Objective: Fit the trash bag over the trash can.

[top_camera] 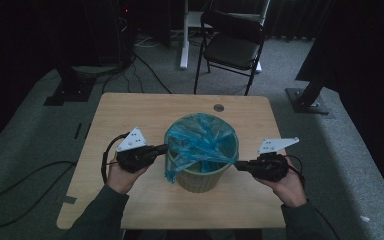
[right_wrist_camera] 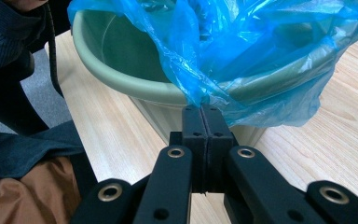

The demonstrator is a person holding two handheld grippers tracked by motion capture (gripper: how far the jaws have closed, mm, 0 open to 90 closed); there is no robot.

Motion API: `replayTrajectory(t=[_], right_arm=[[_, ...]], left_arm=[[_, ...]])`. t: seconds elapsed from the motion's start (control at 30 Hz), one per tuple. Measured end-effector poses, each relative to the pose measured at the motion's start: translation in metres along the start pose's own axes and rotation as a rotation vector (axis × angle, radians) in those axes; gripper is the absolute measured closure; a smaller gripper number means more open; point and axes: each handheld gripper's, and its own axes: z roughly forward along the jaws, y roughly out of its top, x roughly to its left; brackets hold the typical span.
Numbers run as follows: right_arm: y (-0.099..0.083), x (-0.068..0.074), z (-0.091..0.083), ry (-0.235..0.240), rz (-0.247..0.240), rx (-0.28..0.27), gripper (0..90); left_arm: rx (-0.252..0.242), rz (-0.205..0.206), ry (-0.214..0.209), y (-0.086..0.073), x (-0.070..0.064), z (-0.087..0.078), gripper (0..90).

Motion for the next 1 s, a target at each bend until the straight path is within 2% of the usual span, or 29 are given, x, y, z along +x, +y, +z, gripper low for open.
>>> replayTrajectory(t=[0.67,1.0], right_arm=[[-0.011,-0.005,-0.008,-0.016,0.019,0.005,90.0],[-0.017,-0.007,-0.013,-0.023,0.029,0.001,90.0]], left_arm=[[0.000,-0.066,0.028,-0.013,0.015,-0.009,90.0],[0.007,-0.081,0.039,-0.016,0.020,-0.011,90.0]])
